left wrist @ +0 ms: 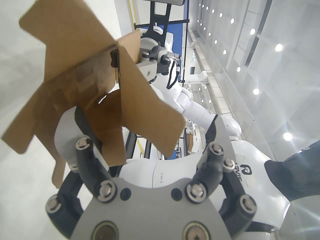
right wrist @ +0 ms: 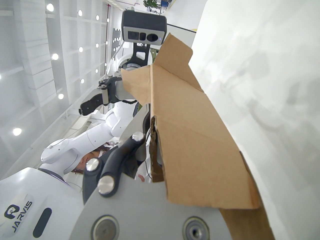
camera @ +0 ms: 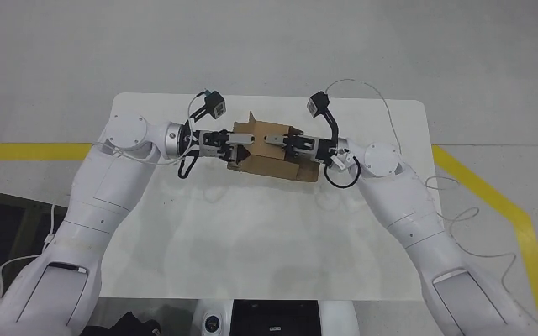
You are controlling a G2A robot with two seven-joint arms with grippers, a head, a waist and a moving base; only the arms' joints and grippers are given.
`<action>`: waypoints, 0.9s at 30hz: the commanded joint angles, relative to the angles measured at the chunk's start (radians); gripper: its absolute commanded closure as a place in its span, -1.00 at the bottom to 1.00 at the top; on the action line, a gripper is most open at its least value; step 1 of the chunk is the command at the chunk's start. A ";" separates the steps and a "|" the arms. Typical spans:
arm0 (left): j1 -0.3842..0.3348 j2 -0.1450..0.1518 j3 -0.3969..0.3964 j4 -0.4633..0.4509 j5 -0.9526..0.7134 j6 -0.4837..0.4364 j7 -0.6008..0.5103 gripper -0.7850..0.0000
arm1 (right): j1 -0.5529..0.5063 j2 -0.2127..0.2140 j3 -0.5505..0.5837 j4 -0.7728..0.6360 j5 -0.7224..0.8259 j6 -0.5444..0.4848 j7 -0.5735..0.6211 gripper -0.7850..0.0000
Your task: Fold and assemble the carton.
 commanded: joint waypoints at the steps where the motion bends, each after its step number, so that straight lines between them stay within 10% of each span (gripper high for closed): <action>1: 0.002 0.000 -0.001 -0.004 -0.004 0.002 -0.007 -1.00 | -0.004 0.003 0.011 -0.002 -0.014 -0.002 -0.019 1.00; 27: -0.004 -0.013 0.029 -0.025 -0.046 0.036 -0.041 -1.00 | -0.054 -0.001 0.031 -0.086 -0.080 0.011 -0.129 1.00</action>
